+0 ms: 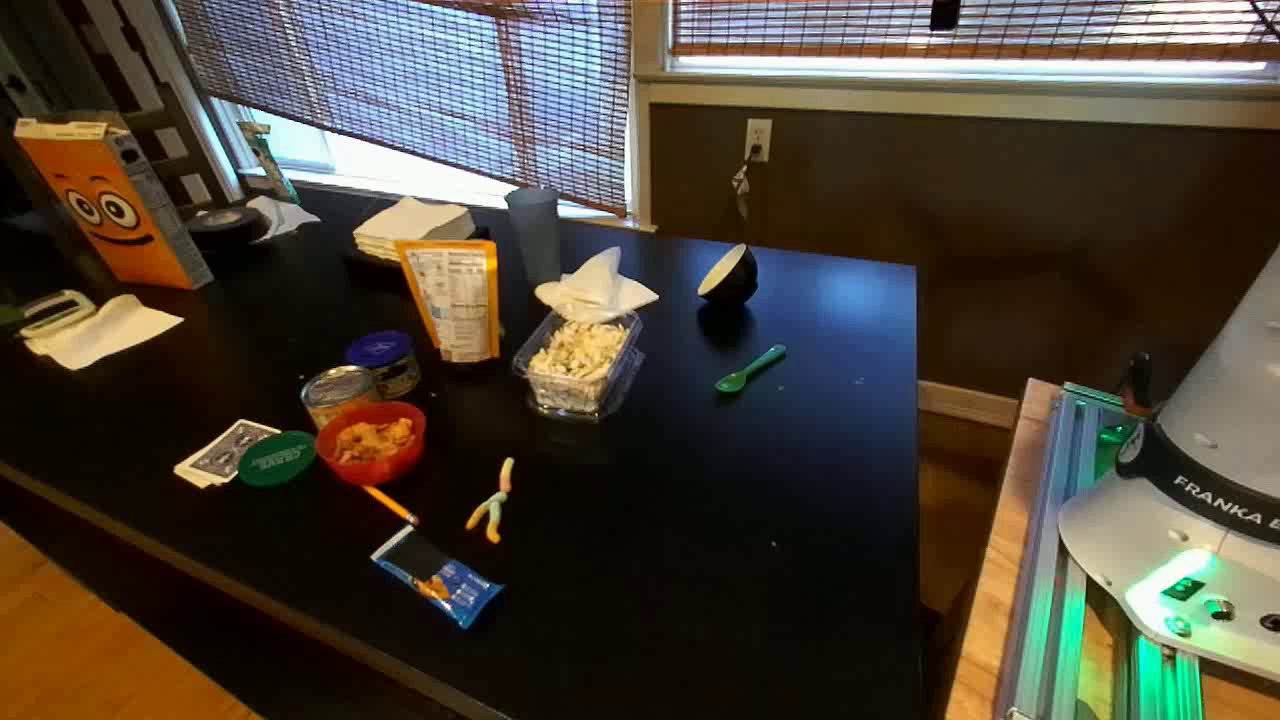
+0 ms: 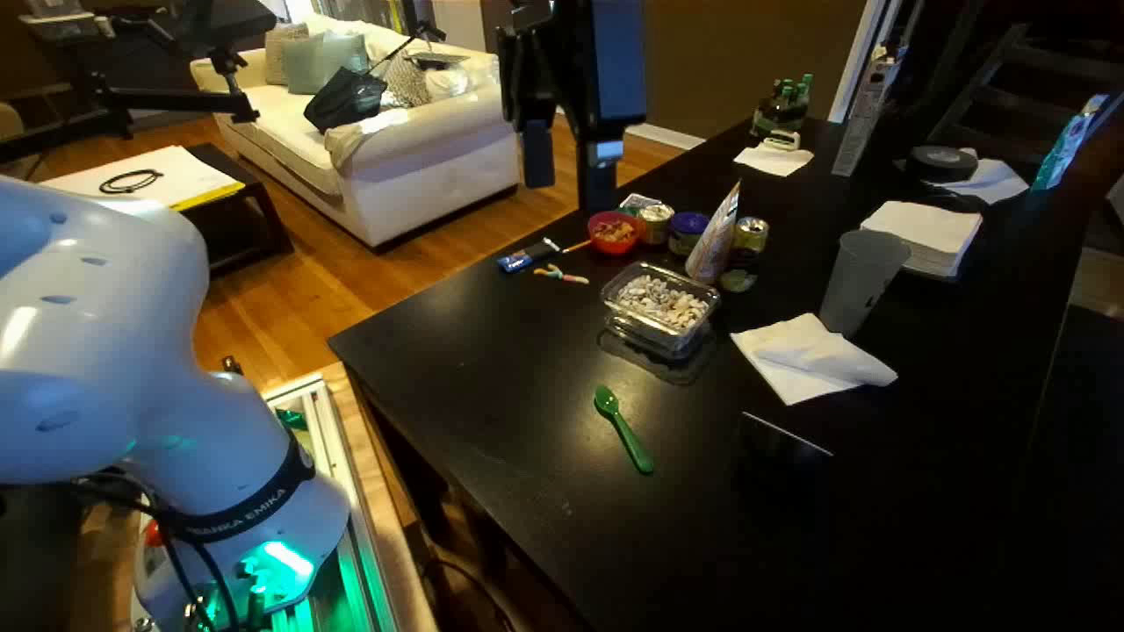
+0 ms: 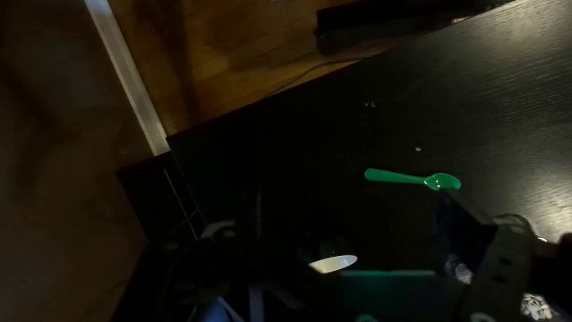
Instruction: Empty the black bowl into the clear container with grains in it then place the black bowl back
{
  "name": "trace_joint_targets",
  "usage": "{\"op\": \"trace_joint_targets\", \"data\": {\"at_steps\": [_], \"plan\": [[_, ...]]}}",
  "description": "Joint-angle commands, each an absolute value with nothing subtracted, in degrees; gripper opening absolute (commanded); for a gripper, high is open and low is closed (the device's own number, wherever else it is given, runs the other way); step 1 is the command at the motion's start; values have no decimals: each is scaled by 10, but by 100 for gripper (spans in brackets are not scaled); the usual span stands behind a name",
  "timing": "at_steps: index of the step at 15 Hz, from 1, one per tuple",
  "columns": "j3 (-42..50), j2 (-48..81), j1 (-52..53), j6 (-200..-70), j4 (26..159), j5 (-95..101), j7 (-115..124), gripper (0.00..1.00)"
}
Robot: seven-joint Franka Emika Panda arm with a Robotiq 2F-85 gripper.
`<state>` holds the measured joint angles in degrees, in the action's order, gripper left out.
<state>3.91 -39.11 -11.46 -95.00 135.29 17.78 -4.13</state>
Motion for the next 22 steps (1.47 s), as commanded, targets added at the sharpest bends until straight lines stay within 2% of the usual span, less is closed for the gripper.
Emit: {"op": "trace_joint_targets", "data": {"at_steps": [1, 4, 10, 16, 22], "plan": [[50, -391, -99, -946, 1351, 184, -34, 100], [44, -380, -102, -937, 1340, 185, -22, 100], [-9, -214, -103, -868, 1222, 142, 173, 100], [-32, -47, -92, -925, 1132, 157, 414, 100], [3, 92, -59, -975, 1060, 163, 619, 100]]}}
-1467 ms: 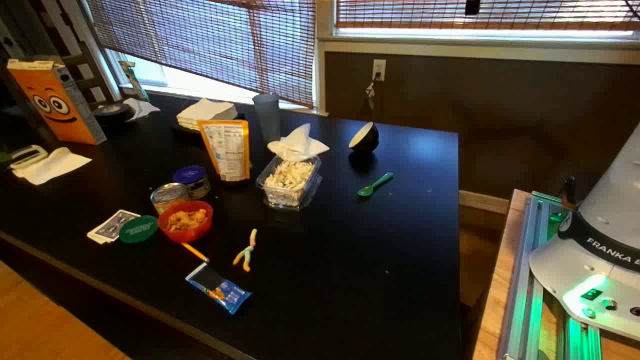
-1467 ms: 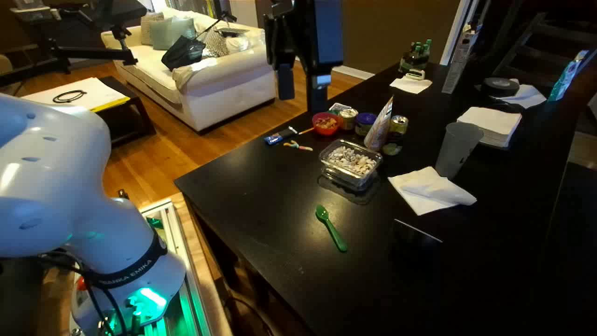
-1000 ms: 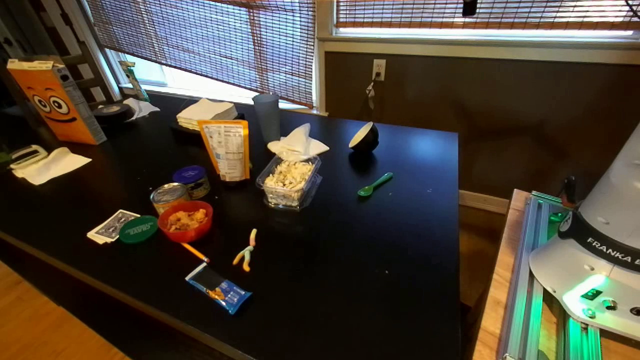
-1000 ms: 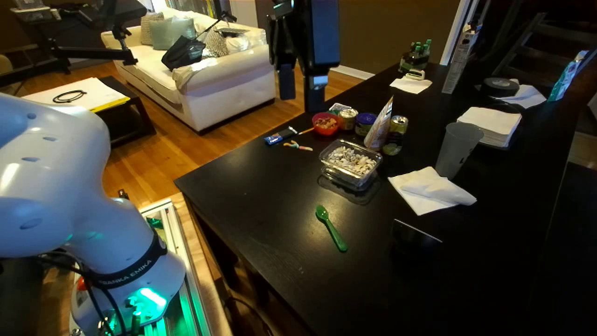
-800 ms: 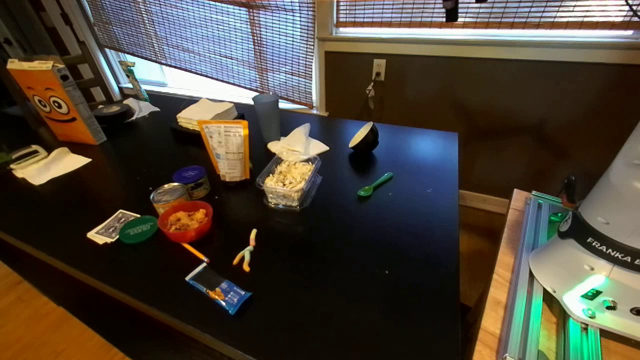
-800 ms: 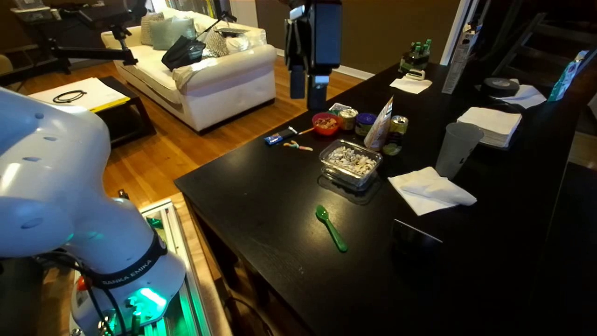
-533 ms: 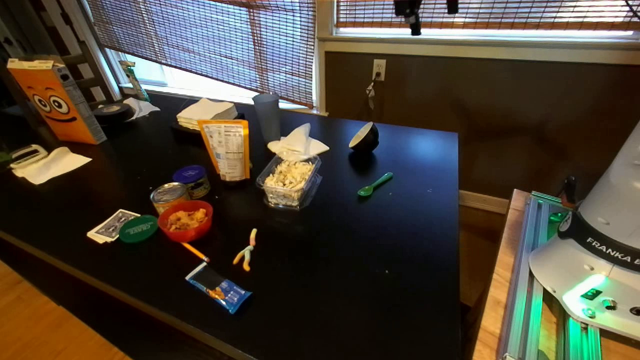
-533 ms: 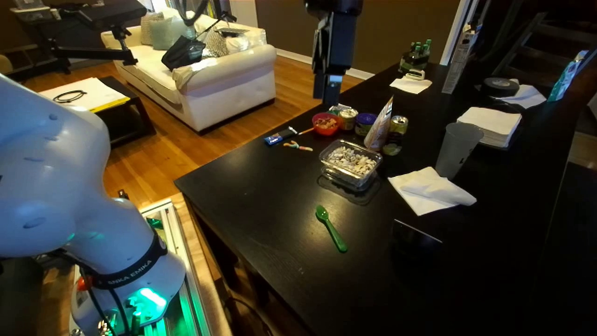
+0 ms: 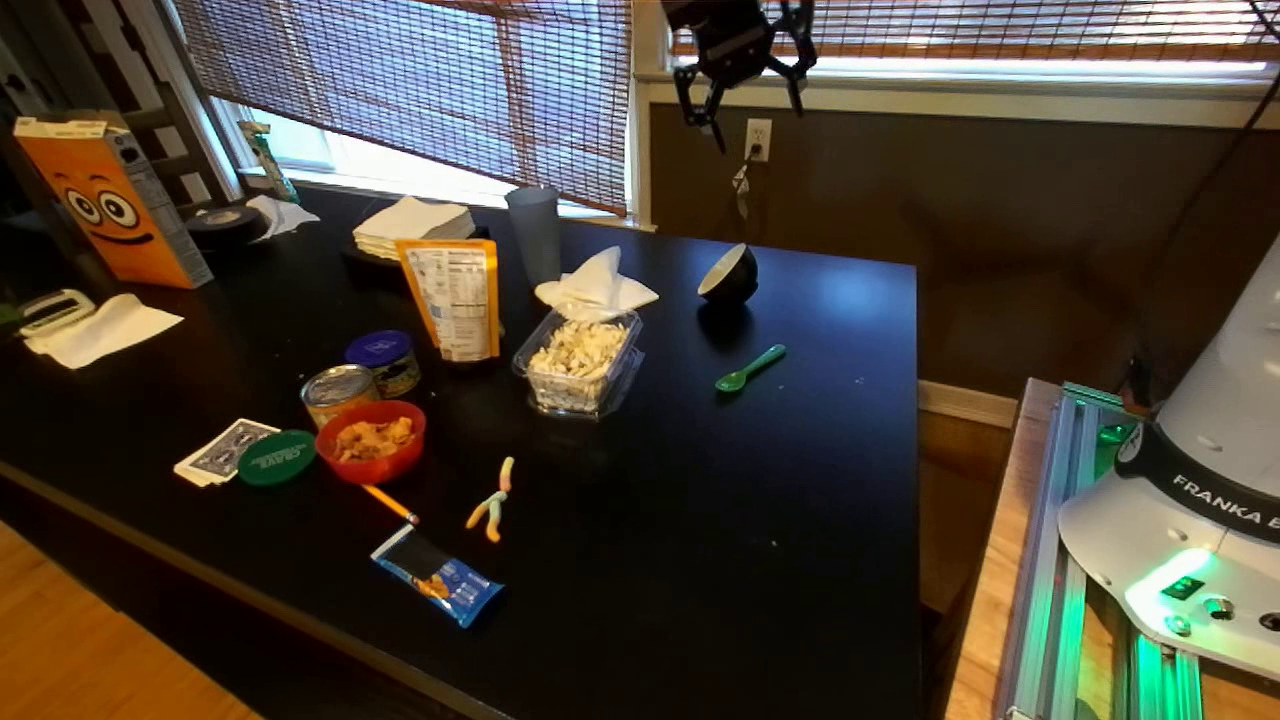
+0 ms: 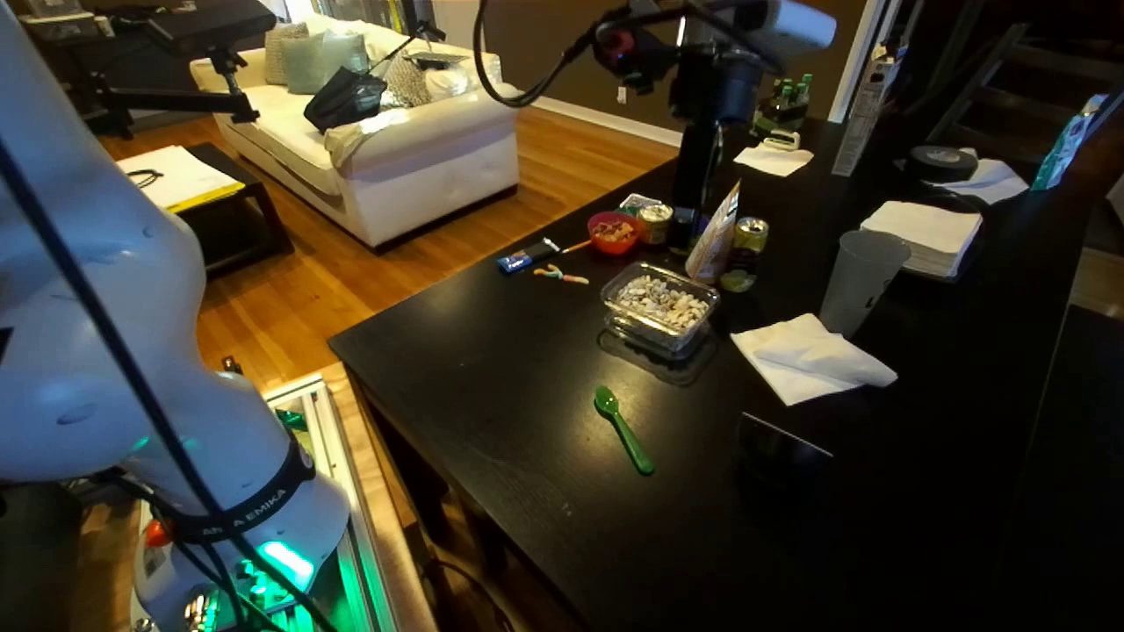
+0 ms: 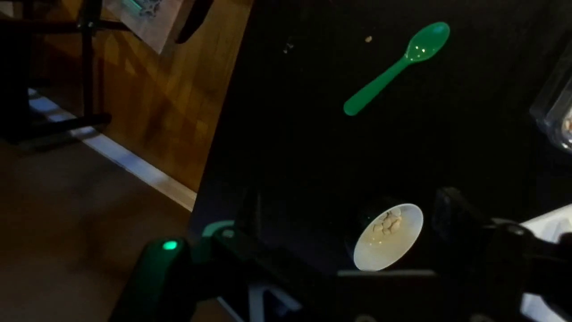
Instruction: Empty the black bowl into the clear container with grains in it then place the black bowl back
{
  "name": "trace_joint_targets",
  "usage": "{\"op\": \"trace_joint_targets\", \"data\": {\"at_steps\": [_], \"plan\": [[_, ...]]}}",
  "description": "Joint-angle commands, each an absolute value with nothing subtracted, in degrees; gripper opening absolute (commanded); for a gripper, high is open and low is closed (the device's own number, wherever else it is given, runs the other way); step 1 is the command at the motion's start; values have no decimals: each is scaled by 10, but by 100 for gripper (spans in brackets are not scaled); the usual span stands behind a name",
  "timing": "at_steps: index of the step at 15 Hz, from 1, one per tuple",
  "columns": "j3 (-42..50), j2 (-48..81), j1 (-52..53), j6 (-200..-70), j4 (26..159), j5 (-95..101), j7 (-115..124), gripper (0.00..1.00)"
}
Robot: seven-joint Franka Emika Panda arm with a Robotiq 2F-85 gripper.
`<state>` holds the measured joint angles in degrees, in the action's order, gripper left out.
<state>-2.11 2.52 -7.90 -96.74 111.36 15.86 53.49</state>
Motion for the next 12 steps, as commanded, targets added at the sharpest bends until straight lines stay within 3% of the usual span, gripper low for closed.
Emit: {"op": "trace_joint_targets", "data": {"at_steps": [1, 11, 12], "plan": [[11, 112, -54, -976, 1049, 164, 649, 100], [95, 294, -13, -978, 937, 196, 900, 100], [88, 249, -20, -999, 986, 180, 863, 100]]}}
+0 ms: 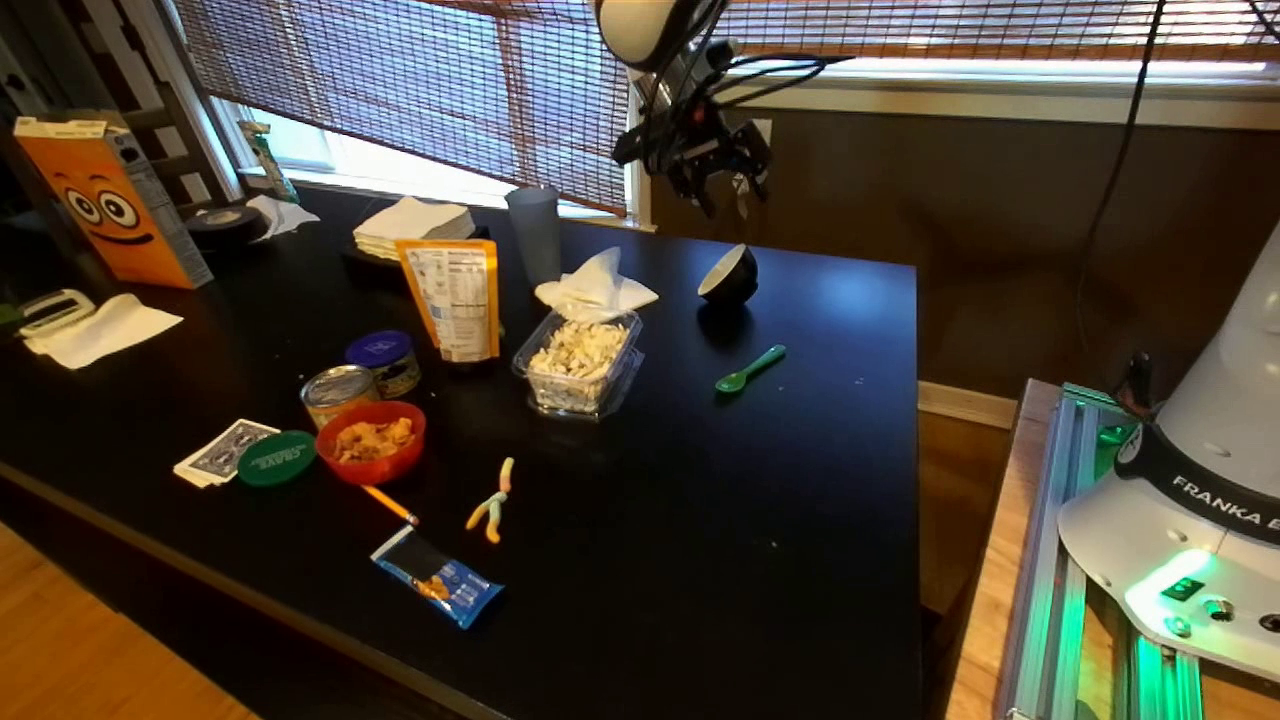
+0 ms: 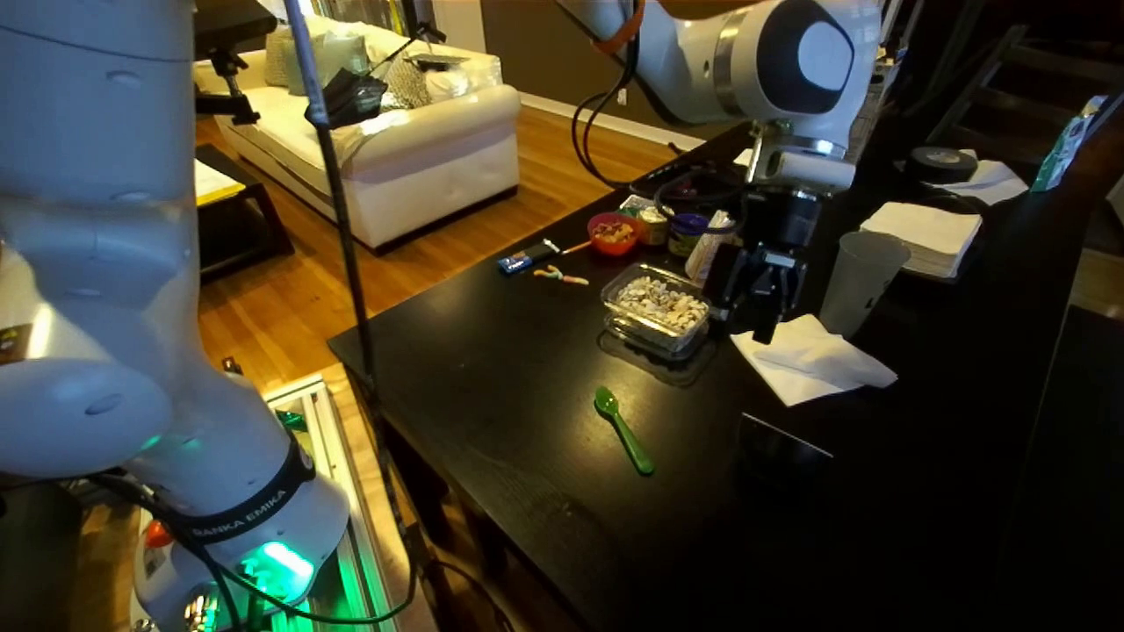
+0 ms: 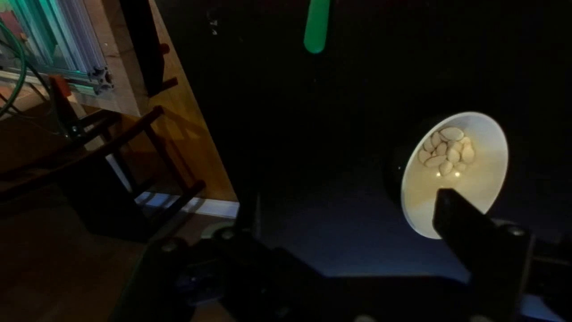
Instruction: Empty the black bowl into the clear container with grains in it then place the black bowl back
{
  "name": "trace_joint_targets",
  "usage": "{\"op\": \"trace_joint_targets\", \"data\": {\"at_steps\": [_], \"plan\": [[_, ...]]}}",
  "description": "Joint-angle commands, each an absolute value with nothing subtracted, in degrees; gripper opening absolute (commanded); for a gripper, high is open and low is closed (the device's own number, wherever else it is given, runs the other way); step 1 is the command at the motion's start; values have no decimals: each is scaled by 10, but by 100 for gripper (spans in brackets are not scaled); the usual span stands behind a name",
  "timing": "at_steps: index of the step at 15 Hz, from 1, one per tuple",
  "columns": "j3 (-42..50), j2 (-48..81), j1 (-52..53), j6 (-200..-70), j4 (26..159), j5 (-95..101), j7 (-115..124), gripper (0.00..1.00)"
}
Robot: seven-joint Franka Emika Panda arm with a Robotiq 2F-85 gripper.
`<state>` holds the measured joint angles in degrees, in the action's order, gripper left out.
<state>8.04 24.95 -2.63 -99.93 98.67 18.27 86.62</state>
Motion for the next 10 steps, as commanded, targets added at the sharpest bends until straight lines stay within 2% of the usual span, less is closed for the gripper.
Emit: {"op": "trace_joint_targets", "data": {"at_steps": [1, 6, 10], "plan": [[90, 262, -19, -1000, 980, 180, 866, 100], [90, 260, -19, -1000, 980, 180, 866, 100], [98, 311, -20, -1071, 962, 212, 843, 100]]}}
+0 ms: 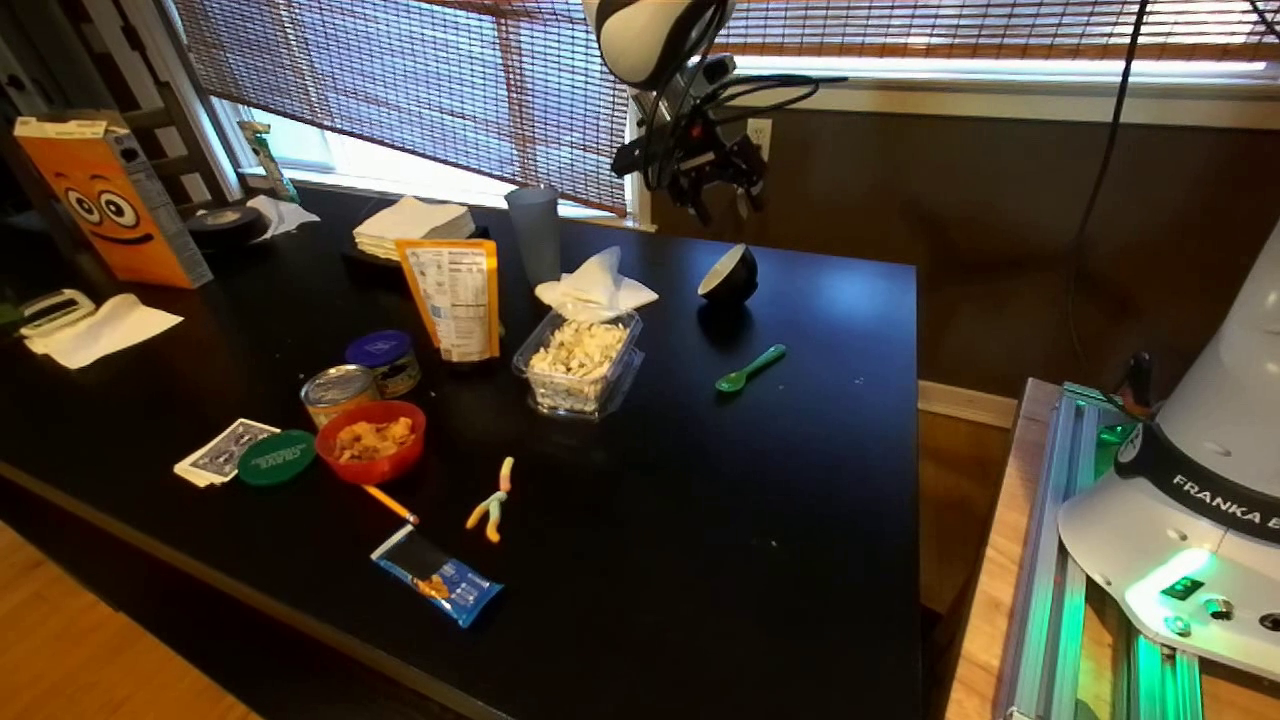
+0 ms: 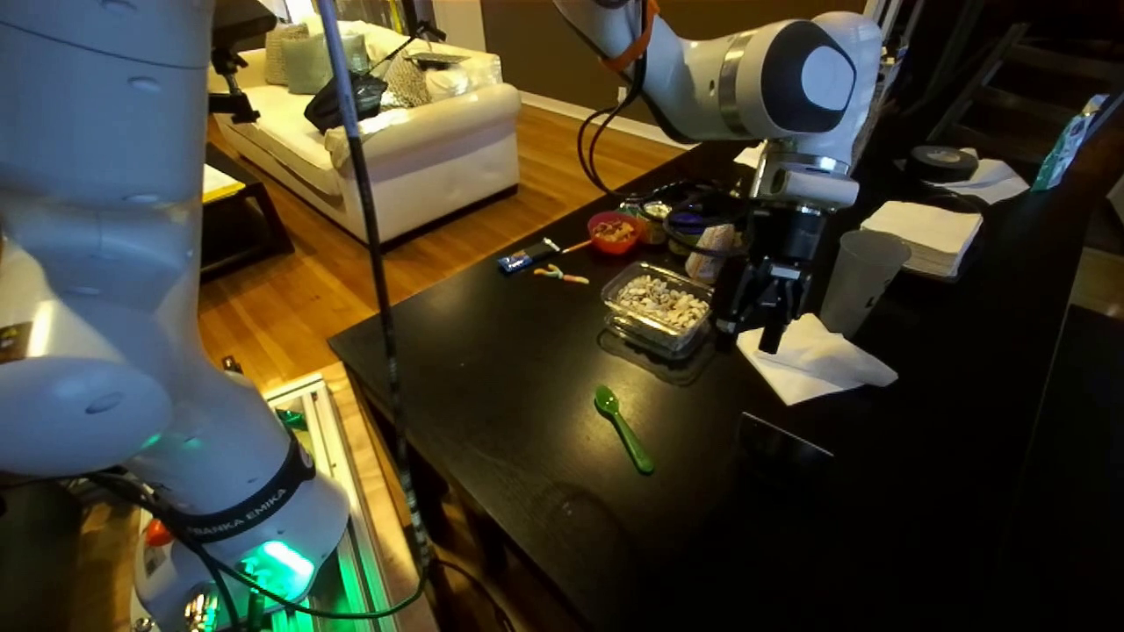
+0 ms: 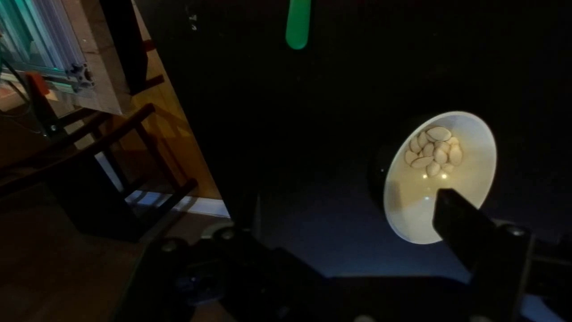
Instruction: Empty the black bowl into the clear container with grains in it then place the black bowl back
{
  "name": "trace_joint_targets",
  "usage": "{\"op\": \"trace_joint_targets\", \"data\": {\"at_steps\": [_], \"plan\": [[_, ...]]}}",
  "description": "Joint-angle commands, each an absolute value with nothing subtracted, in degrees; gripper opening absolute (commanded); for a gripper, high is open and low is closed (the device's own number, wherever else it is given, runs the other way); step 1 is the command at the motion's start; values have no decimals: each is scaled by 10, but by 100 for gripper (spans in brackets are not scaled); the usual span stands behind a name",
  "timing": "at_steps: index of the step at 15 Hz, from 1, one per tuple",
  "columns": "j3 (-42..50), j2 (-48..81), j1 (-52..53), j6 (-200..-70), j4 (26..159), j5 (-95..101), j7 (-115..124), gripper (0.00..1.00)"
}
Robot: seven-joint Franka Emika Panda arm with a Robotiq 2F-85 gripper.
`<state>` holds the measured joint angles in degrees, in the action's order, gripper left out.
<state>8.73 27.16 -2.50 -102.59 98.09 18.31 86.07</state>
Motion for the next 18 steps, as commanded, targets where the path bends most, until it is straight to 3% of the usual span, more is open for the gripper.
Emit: {"op": "trace_joint_targets", "data": {"at_steps": [1, 13, 14, 15, 18], "plan": [[103, 322, -18, -1084, 958, 221, 838, 100], [149, 425, -13, -1096, 901, 265, 809, 100], [150, 432, -14, -1095, 897, 264, 805, 90], [152, 438, -13, -1096, 895, 265, 804, 74], [159, 446, -11, -1090, 889, 262, 805, 53]]}}
